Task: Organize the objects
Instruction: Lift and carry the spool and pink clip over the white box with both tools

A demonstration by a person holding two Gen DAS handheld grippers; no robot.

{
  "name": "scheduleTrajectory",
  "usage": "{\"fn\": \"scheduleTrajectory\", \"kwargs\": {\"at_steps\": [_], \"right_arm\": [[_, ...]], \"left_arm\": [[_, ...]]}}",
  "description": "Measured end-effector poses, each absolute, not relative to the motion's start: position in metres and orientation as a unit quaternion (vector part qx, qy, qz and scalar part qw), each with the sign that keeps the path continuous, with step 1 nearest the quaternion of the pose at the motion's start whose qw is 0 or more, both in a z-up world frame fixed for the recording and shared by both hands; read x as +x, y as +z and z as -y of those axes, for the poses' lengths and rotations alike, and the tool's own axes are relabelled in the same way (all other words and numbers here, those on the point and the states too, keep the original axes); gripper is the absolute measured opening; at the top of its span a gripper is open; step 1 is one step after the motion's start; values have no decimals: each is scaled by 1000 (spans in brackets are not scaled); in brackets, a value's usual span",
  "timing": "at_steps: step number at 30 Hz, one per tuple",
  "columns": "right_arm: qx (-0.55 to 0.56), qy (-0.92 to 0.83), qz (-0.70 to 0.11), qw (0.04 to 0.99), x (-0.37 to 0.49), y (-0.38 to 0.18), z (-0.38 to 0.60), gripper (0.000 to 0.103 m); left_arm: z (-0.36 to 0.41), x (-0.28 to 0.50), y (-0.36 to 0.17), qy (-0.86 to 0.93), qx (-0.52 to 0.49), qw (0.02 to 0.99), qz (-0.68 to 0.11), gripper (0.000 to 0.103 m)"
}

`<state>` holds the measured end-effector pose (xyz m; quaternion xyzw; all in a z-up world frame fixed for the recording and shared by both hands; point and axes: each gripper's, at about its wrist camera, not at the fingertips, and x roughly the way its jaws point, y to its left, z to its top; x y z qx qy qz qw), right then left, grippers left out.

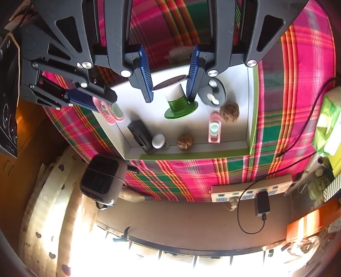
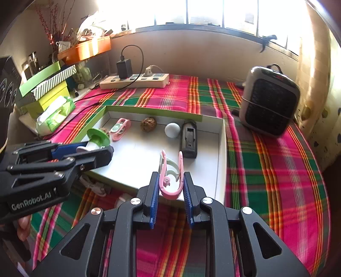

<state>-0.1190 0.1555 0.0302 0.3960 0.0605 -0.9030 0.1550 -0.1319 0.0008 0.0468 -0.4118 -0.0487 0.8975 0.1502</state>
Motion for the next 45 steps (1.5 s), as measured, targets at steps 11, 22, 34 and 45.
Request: {"fn": "scheduleTrajectory", "kwargs": {"at_steps": [11,22,34,45], "right_arm": [[412,-891,-73,176,-146,18,-144,23],[425,-882,-82,187,-161,6,-137,23],[432,-879,-92,180,-169,-4,-136,23],[427,-879,-96,187,-169,-5,-134,23]], "left_arm": [[-3,-175,34,889,-432,149,29,30],[-7,-195,23,884,-444,148,13,30],[-10,-205,12,880,-455,140,0,30],[-12,-208,9,879,-455,140,-3,30]]}}
